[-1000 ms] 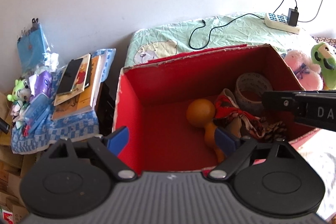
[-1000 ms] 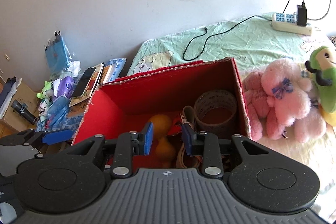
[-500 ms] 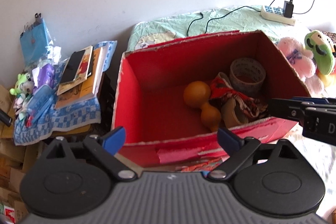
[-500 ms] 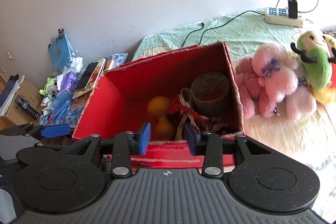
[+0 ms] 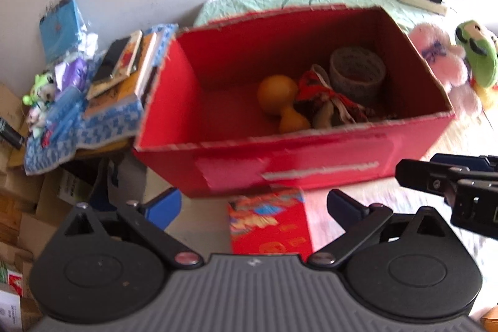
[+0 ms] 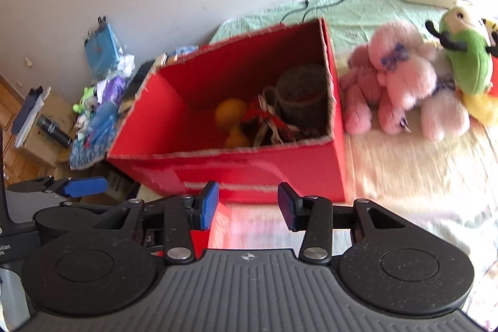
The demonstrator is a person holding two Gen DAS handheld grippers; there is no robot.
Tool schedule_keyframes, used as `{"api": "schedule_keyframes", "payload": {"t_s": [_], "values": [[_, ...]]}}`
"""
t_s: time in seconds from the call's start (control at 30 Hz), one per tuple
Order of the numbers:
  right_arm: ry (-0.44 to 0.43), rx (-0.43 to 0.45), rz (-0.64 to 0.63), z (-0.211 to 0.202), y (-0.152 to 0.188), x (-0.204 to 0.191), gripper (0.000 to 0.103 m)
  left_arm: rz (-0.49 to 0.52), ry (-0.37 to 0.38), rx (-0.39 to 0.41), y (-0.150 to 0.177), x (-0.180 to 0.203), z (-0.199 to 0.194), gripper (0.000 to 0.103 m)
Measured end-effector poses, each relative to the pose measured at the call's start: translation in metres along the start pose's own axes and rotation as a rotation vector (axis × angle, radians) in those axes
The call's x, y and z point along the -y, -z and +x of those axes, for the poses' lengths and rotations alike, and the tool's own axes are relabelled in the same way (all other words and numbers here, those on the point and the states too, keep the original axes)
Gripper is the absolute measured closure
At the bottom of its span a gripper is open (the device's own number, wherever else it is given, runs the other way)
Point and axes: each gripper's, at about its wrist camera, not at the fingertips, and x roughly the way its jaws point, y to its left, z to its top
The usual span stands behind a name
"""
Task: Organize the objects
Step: 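Withdraw the right tool and move it down to the red gift box, then close the right tool on the red-and-gold gift box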
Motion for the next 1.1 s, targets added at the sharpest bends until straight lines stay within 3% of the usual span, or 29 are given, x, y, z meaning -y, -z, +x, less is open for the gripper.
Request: {"api": "schedule_keyframes", "payload": {"t_s": [0.63,1.1], "values": [[-0.074,-0.184,0.060,0.015,0.030,0.030,0.058,-0.066,-0.057,-0.147,0.045,0.024,0.020,0.002],[-0.082,-0.212,0.087,0.021,0.026,0.028,0.057,-0.069,-0.028,-0.168,0.045,0.019,0.027,0.000]]}}
